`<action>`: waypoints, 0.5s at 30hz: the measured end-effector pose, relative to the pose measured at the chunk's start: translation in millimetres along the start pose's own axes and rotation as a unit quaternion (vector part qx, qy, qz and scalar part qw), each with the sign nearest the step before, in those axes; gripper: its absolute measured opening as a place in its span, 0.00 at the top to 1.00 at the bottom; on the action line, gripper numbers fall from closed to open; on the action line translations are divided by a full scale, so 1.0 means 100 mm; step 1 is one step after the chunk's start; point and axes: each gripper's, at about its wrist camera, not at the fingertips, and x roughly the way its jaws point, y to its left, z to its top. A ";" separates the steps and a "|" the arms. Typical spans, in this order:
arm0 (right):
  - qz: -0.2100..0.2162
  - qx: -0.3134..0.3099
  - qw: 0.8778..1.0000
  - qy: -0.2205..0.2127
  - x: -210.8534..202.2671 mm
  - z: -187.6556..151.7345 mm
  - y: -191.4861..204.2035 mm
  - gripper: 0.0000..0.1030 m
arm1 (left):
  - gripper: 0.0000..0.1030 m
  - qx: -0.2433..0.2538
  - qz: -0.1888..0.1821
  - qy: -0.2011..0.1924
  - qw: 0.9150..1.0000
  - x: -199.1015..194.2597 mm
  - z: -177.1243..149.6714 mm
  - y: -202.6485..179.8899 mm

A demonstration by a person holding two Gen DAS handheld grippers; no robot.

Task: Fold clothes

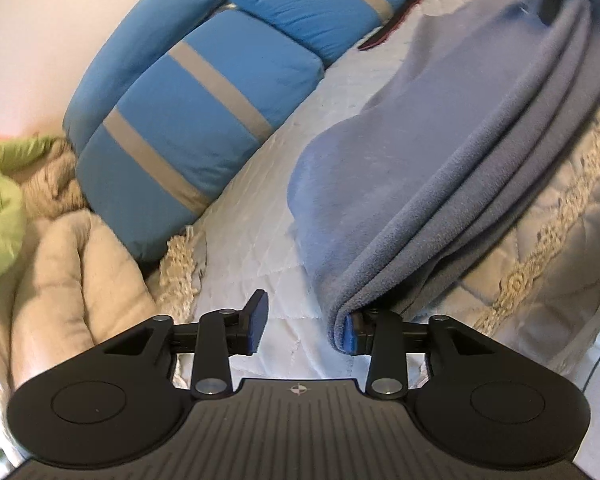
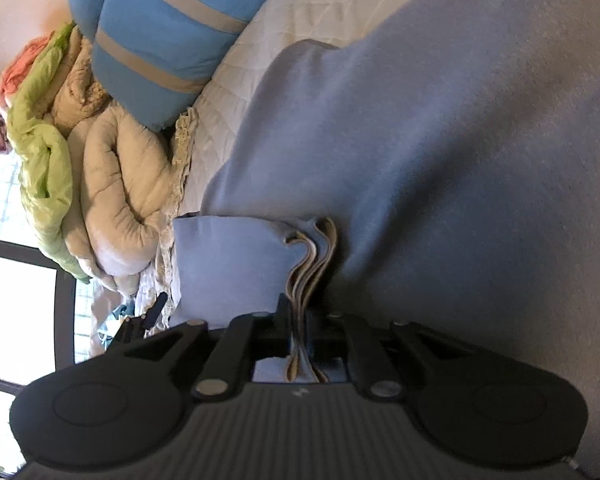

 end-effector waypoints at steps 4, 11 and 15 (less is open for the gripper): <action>-0.004 -0.041 0.999 -0.021 -0.07 0.06 0.14 0.49 | 0.42 -0.008 0.004 0.010 1.000 -0.04 0.03 0.06; -0.066 -0.112 0.990 -0.056 -0.16 0.25 0.32 0.39 | 0.39 -0.058 -0.064 0.000 0.996 -0.40 -0.01 0.40; -0.082 -0.151 0.984 -0.041 -0.08 0.32 0.36 0.39 | 0.39 -0.148 -0.098 -0.019 0.984 -0.40 0.13 0.71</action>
